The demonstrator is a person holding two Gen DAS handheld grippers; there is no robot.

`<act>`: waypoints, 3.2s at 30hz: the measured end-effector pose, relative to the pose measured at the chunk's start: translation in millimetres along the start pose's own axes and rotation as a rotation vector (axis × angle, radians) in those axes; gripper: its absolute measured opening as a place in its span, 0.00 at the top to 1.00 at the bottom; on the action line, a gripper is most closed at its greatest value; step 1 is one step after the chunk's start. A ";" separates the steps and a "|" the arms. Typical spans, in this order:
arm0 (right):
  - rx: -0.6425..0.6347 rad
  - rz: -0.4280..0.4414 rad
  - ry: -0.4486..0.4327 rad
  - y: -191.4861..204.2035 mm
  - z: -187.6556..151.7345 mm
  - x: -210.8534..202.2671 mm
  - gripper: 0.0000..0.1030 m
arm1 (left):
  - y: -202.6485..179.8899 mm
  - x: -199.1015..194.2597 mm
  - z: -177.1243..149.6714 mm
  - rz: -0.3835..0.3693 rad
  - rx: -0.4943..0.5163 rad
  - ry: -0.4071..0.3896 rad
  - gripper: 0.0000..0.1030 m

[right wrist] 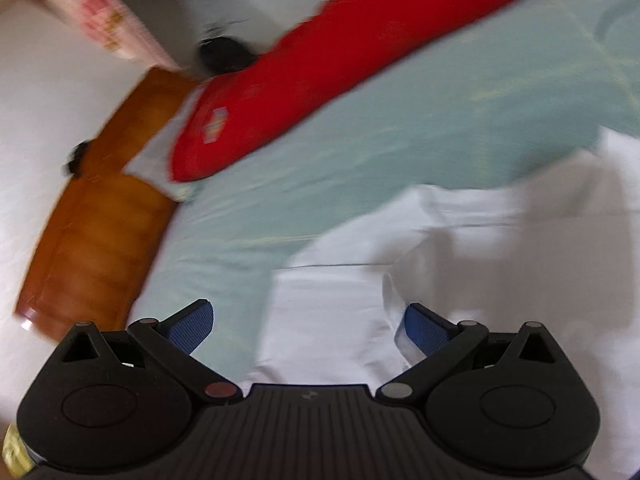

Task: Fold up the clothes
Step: 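Lift the open right tool away from the folded sleeve, then move the left tool to the shirt side edge and grasp it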

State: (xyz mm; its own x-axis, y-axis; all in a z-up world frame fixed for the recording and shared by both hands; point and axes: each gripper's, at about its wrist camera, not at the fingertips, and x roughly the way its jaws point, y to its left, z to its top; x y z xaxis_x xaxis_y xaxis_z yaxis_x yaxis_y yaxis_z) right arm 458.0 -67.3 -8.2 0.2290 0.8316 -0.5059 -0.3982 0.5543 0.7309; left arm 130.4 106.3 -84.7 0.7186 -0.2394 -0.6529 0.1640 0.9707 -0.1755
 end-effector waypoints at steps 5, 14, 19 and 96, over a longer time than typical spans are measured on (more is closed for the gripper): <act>-0.058 -0.006 -0.011 16.4 -5.4 -25.5 0.00 | 1.5 0.5 0.6 -0.004 -0.006 -0.004 0.01; -0.104 -0.169 -0.072 -7.8 -67.8 -106.5 0.00 | 1.8 -1.5 2.3 0.034 0.097 0.001 0.16; -0.169 -0.275 -0.075 -24.1 -126.1 -135.6 0.00 | 5.5 -12.3 32.7 0.108 0.176 -0.028 0.38; -0.201 -0.327 -0.232 -71.5 -158.3 -170.1 0.00 | 58.5 140.1 159.9 0.002 -0.268 -0.074 0.79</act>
State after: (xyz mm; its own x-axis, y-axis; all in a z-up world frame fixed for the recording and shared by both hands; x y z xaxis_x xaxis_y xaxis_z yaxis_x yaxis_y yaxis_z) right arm 307.0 -253.8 -46.9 0.5555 0.6121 -0.5628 -0.4309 0.7908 0.4348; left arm 348.7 132.5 -68.6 0.7676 -0.2257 -0.5999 -0.0150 0.9294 -0.3689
